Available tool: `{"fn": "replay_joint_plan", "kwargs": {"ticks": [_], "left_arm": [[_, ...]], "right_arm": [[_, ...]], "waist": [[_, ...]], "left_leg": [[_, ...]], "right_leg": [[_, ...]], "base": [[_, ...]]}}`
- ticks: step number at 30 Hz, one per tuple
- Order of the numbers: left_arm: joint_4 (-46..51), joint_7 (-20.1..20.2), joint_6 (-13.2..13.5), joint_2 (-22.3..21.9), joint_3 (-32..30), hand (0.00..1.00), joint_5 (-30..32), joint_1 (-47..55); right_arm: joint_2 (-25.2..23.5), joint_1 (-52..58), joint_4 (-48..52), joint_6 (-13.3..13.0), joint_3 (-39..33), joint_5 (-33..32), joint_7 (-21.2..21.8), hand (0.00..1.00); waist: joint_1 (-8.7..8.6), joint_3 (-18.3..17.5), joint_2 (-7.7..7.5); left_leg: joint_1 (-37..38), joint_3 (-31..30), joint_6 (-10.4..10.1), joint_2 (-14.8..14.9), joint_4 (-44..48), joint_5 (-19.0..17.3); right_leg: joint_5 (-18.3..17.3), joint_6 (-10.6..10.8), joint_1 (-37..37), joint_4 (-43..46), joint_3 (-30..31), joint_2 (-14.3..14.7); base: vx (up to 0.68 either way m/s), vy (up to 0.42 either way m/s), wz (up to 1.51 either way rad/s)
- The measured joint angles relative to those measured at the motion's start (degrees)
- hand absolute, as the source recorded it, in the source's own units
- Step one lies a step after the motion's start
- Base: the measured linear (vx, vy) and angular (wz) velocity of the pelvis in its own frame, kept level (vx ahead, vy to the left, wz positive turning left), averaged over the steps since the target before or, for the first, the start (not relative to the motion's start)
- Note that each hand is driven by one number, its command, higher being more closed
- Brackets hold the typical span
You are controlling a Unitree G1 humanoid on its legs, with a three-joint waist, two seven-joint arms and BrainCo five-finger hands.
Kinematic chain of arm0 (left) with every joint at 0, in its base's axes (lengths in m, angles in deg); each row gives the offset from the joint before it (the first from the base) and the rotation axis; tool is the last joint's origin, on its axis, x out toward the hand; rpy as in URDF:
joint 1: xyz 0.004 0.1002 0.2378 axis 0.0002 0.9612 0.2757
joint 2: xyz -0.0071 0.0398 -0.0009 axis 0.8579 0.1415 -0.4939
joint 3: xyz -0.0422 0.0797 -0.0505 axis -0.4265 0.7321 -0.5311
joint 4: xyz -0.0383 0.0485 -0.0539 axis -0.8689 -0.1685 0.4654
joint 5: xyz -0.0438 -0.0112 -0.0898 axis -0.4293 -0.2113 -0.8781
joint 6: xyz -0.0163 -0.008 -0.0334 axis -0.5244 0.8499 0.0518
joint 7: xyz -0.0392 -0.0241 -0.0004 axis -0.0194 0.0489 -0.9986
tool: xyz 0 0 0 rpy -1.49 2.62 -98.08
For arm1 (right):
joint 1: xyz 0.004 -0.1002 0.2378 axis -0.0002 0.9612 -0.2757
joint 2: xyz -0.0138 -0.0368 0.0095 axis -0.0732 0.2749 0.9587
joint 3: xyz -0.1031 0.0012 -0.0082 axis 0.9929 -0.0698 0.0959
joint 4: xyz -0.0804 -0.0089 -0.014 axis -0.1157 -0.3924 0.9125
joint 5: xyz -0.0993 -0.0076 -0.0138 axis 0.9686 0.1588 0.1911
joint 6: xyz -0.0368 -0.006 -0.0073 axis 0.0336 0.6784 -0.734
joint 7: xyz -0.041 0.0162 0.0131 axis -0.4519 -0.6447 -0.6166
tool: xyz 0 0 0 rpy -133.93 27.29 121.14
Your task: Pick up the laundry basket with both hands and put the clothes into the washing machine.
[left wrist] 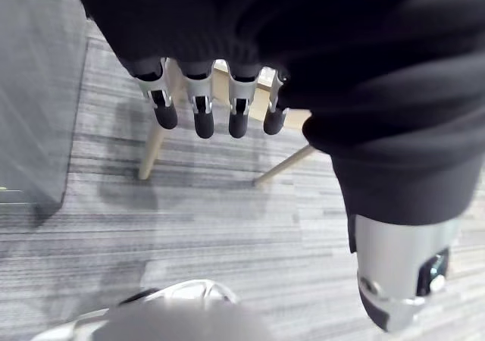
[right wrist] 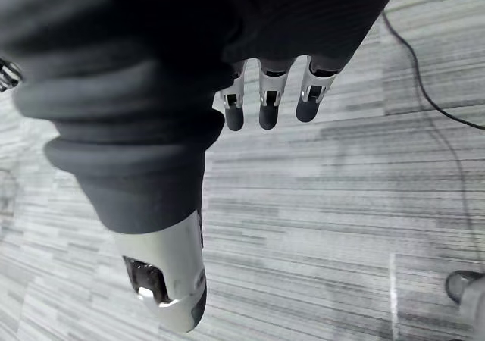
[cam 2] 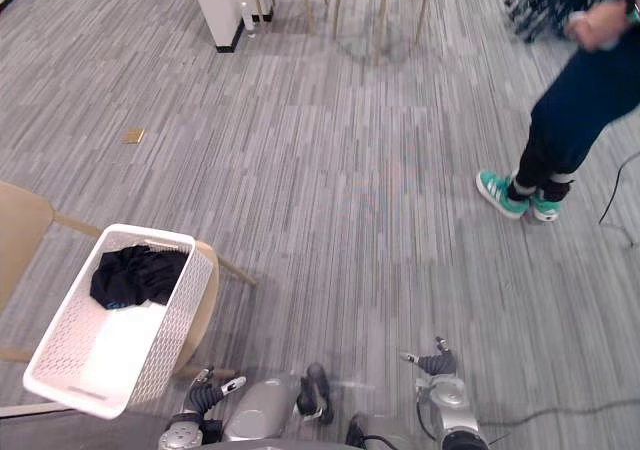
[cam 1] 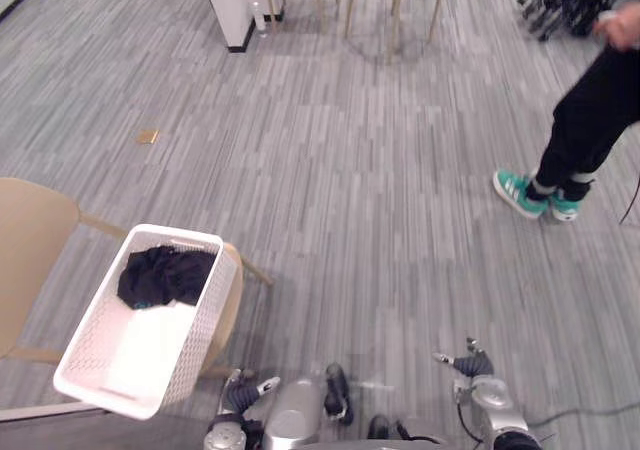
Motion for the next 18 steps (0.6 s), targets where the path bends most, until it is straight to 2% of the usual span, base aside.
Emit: {"fn": "replay_joint_plan", "kwargs": {"ticks": [1, 2, 4, 5, 6, 7, 8, 9, 10, 11, 12, 13, 14, 15, 16, 17, 18], "left_arm": [[0.1, 0.0, 0.0, -0.5, 0.3, 0.00, 0.0, 0.0], [0.1, 0.0, 0.0, -0.5, 0.6, 0.00, -0.1, -0.5], [0.2, -0.1, 0.0, -0.5, 0.9, 0.00, -0.1, -1.5], [0.3, -0.1, 0.0, -0.9, 0.9, 0.00, -0.1, -2.9], [0.3, -0.1, 0.1, -2.5, 0.9, 0.00, -0.1, -5.3], [0.3, -0.1, 0.1, -2.8, 0.9, 0.00, -0.1, -5.7], [0.5, -0.1, 0.3, -4.0, 0.8, 0.00, -0.1, -7.0], [-0.2, -0.1, 0.2, -6.4, 0.8, 0.00, -0.2, -8.1], [0.1, -0.1, 0.3, -7.9, 0.9, 0.00, -0.3, -7.7], [0.2, 0.1, 0.5, -8.5, 2.1, 0.00, -0.6, -7.2], [0.2, 0.0, 0.4, -8.5, 1.7, 0.00, -0.7, -7.1], [0.8, -0.1, 0.4, -8.6, 1.0, 0.00, -1.2, -7.6], [1.4, -0.2, 0.4, -8.6, 1.0, 0.00, -1.3, -7.9], [1.5, -0.2, 0.4, -8.6, 1.1, 0.00, -1.3, -8.0], [1.6, -0.2, 0.4, -8.5, 1.2, 0.00, -1.3, -8.0], [1.6, -0.2, 0.4, -8.3, 1.6, 0.00, -1.2, -7.9], [1.6, -0.2, 0.4, -8.1, 2.0, 0.00, -1.2, -7.9]], "right_arm": [[0.0, 0.2, 0.1, -0.1, 0.1, 0.0, 0.0, 0.00], [-0.4, 0.8, 0.8, -0.2, 0.2, 0.0, 0.0, 0.00], [-1.5, 1.6, 4.5, -0.3, 0.3, -0.1, 0.7, 0.00], [-2.0, 2.1, 6.3, -0.7, 0.3, -0.1, 0.9, 0.00], [-2.2, 3.2, 8.1, -1.1, 0.1, -0.2, 0.9, 0.00], [-2.3, 3.3, 8.5, -1.1, 0.0, -0.2, 0.8, 0.00], [-3.3, 5.3, 9.5, -1.1, -0.4, -0.2, 0.7, 0.00], [-3.8, 6.7, 10.0, -0.9, -0.4, -0.3, 0.7, 0.00], [-3.4, 6.9, 10.1, -0.8, -0.3, -0.3, 0.8, 0.00], [-3.7, 7.1, 11.3, -0.7, -0.4, -0.5, 0.7, 0.00], [-3.9, 6.7, 12.2, -0.7, -0.3, -0.8, 0.7, 0.00], [-4.2, 6.5, 14.5, -1.1, -0.4, -1.4, 0.5, 0.00], [-4.1, 6.4, 15.9, -1.7, -0.7, -2.1, -0.3, 0.00], [-3.9, 6.2, 15.9, -1.9, -0.9, -2.5, -0.5, 0.00], [-3.5, 5.3, 15.3, -2.0, -0.9, -2.6, -0.8, 0.00], [-2.8, 4.3, 15.0, -2.4, -1.0, -3.0, -1.0, 0.00], [-2.5, 3.5, 14.3, -2.5, -1.0, -3.0, -1.2, 0.00]], "waist": [[-0.15, 0.0, 0.73], [0.09, 0.0, 0.87], [0.13, -0.1, 1.03], [-0.08, -0.1, 1.12], [-0.04, -0.3, 1.37], [-0.12, -0.3, 1.30], [-0.23, -0.4, 0.30], [-0.12, 0.6, 0.41], [0.32, 0.2, 1.64], [0.49, -0.5, 2.79], [0.35, -0.6, 2.97], [0.26, -0.4, 2.60], [-0.03, -0.2, 2.17], [-0.01, -0.2, 1.93], [0.25, -0.4, 1.17], [0.08, -0.6, 1.15], [0.13, -0.7, 1.32]], "left_leg": [[2.7, -2.6, 0.0, 0.0, -1.5, 0.0], [4.1, -5.0, 0.0, 0.0, -2.0, 0.0], [5.1, -10.3, -0.1, -0.3, -2.7, 0.0], [4.9, -14.8, -0.6, -0.3, -2.4, -0.3], [3.5, -20.6, -2.5, -0.6, -0.8, -1.3], [3.1, -21.5, -3.1, -0.8, -0.1, -1.6], [2.0, -24.9, -6.8, -2.0, 3.3, -3.8], [1.0, -26.8, -9.7, -1.8, 7.5, -6.5], [-0.4, -26.9, -10.1, -0.5, 9.3, -6.6], [-2.6, -24.9, -11.8, 1.9, 10.9, -6.1], [-3.3, -23.7, -12.9, 3.2, 10.7, -5.5], [-4.0, -18.8, -15.3, 5.7, 8.9, -3.9], [-4.2, -11.3, -16.2, 8.7, 7.6, -2.8], [-4.3, -6.5, -15.7, 10.6, 6.6, -2.7], [-3.8, 3.3, -13.5, 13.6, 4.0, -1.2], [-3.5, 10.3, -12.1, 15.4, 1.5, 2.5], [-3.9, 11.6, -12.5, 15.1, 0.8, 2.7]], "right_leg": [[-1.3, -2.3, -1.2, -2.6, -1.2, -2.1], [-1.9, -3.3, -2.1, -6.6, -1.4, -2.7], [-2.1, -3.5, -4.4, -16.9, 4.4, -0.8], [-1.8, -3.0, -5.9, -24.5, 11.1, 2.8], [-0.2, -0.8, -6.2, -33.5, 20.8, 6.9], [0.6, -0.5, -6.1, -35.2, 22.3, 7.2], [5.5, -0.8, -4.6, -41.0, 25.3, 6.2], [8.3, 0.5, -3.2, -39.7, 21.1, 4.8], [8.1, 0.0, -2.8, -38.7, 18.1, 4.7], [7.0, -1.4, -1.3, -38.8, 12.3, 4.2], [6.6, -2.0, -0.3, -39.0, 9.3, 3.9], [5.9, -3.1, 2.0, -39.5, 3.6, 2.5], [5.5, -3.8, 5.1, -40.6, -1.2, 1.3], [5.4, -4.0, 6.9, -41.5, -3.4, 0.9], [5.2, -4.2, 9.0, -42.6, -7.1, 0.0], [5.1, -4.0, 10.4, -43.9, -10.4, -0.4], [5.0, -3.8, 10.9, -44.7, -11.7, -0.7]], "base": [[0.52, 0.012, 1.00], [0.46, -0.024, 1.24], [0.38, -0.103, 1.21], [0.47, -0.281, 1.88], [0.46, -0.314, 1.87], [0.37, -0.283, 2.36], [0.33, -0.354, 2.46], [0.30, -0.362, 2.61], [0.31, -0.430, 2.35], [0.16, -0.267, 1.69], [0.18, -0.338, 2.24], [0.14, -0.316, 2.55], [0.10, -0.278, 2.61], [0.06, -0.176, 2.50], [0.04, -0.092, 2.11], [0.05, -0.046, 1.90], [0.04, 0.028, 1.54]]}}
